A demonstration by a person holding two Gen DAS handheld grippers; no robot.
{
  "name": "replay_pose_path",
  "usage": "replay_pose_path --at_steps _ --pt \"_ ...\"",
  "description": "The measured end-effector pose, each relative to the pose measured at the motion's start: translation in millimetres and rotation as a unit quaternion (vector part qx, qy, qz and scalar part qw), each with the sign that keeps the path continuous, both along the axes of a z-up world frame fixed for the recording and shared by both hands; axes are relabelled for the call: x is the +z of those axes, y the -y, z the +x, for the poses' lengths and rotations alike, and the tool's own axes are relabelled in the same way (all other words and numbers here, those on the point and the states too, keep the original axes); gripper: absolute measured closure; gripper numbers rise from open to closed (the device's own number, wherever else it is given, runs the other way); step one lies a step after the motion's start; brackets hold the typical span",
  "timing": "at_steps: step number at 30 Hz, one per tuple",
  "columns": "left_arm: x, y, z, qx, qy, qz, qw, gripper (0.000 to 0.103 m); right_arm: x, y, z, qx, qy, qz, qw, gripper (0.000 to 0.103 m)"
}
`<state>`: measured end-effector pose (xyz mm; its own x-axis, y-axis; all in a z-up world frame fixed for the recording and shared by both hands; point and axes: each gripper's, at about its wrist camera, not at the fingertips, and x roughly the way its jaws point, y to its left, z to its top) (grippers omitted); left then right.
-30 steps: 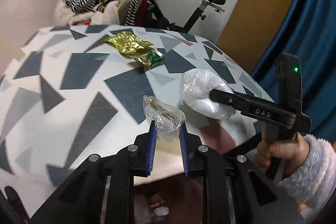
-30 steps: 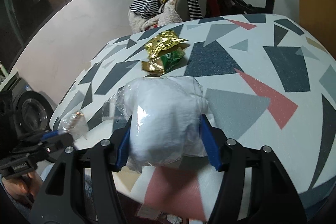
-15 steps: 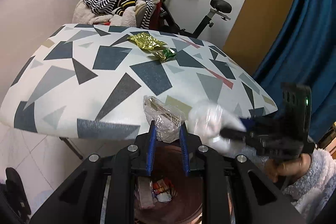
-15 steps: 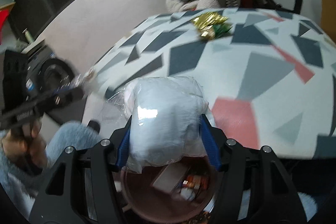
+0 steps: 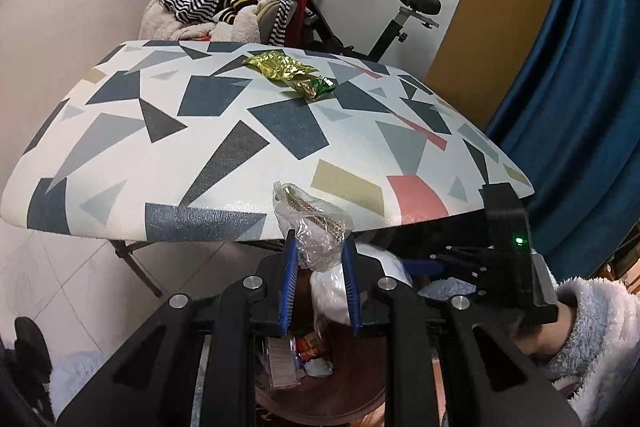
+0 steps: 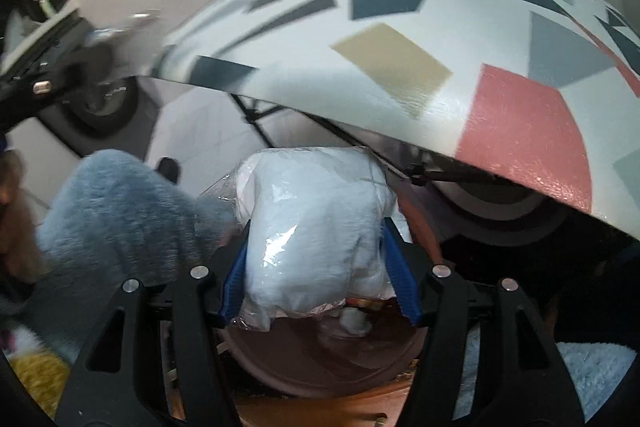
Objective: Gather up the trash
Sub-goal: 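Drop the tissue bag into the bin with the right gripper while the left carries the screws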
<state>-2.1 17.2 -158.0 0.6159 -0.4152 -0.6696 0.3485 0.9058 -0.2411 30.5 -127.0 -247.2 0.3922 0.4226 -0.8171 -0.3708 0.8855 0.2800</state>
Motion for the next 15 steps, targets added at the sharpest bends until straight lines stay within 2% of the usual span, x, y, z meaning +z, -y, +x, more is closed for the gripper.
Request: replay_pose_path --at_steps 5,10,13,15 --pt "-7.4 -2.3 0.2 0.005 -0.01 0.0 0.9999 0.082 -6.2 -8.2 -2.3 -0.003 -0.002 -0.009 1.0 0.037" --pt "-12.1 -0.2 -1.0 0.001 -0.013 0.003 0.9999 0.082 -10.0 -11.4 2.2 -0.002 -0.008 -0.02 1.0 0.026" --pt "-14.3 -0.5 -1.6 0.0 -0.015 0.003 0.9999 0.082 -6.8 -5.1 -0.6 -0.003 0.007 -0.009 1.0 0.016" --pt "-15.9 -1.2 -1.7 0.0 -0.017 0.002 0.9999 0.082 -0.4 -0.5 -5.2 -0.012 0.023 -0.001 1.0 0.014"
